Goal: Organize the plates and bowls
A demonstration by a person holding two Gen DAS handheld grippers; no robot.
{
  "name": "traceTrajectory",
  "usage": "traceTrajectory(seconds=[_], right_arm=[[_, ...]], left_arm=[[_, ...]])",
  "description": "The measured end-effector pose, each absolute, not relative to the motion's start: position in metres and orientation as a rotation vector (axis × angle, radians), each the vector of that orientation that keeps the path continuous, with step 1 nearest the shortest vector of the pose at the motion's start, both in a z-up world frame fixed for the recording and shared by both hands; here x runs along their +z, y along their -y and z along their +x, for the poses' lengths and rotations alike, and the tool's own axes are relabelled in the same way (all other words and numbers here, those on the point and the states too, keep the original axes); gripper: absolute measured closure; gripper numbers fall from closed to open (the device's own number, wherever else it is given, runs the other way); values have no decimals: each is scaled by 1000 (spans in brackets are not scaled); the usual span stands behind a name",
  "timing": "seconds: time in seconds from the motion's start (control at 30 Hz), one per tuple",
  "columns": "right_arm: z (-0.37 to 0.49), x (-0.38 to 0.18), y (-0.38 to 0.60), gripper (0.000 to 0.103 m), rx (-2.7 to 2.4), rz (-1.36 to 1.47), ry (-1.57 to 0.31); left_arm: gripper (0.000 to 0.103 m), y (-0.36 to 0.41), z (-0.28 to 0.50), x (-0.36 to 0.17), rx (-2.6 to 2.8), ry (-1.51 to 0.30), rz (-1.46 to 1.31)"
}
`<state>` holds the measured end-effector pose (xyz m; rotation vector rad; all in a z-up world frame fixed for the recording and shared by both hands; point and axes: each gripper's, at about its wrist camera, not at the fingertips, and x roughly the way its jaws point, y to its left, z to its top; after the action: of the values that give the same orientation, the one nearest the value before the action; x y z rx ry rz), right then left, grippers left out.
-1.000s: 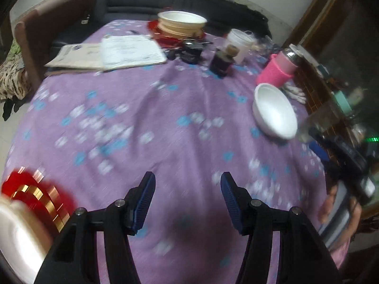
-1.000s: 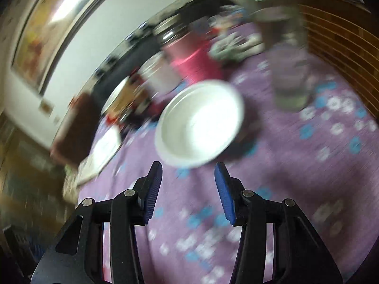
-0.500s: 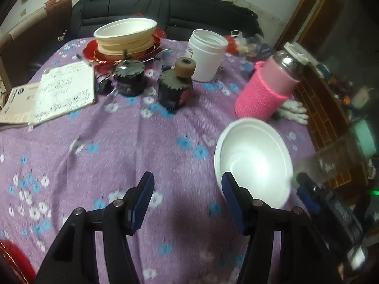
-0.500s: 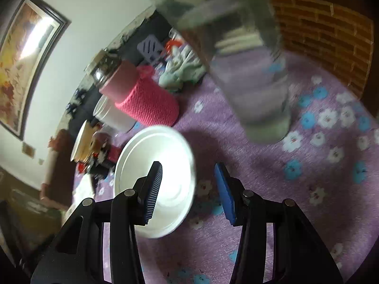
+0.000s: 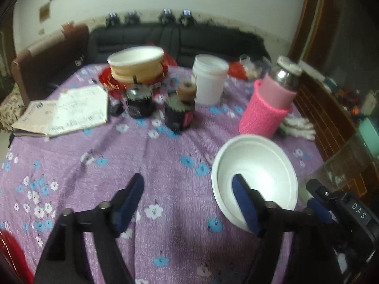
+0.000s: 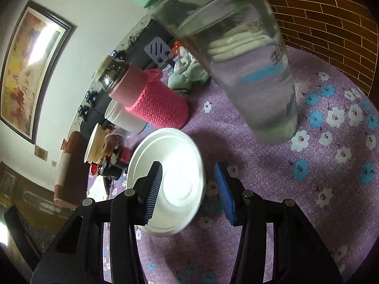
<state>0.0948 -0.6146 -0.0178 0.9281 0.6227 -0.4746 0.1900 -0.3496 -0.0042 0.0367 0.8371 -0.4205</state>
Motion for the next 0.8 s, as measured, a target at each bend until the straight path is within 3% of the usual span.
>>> traceTrajectory(seconds=[0.17, 0.8], right_arm=[[96, -18, 615, 57, -487, 915, -610], [115, -42, 616, 57, -488, 918, -673]], left_arm=[[24, 367, 186, -16, -415, -758, 88], [23, 380, 192, -32, -506, -774, 87]])
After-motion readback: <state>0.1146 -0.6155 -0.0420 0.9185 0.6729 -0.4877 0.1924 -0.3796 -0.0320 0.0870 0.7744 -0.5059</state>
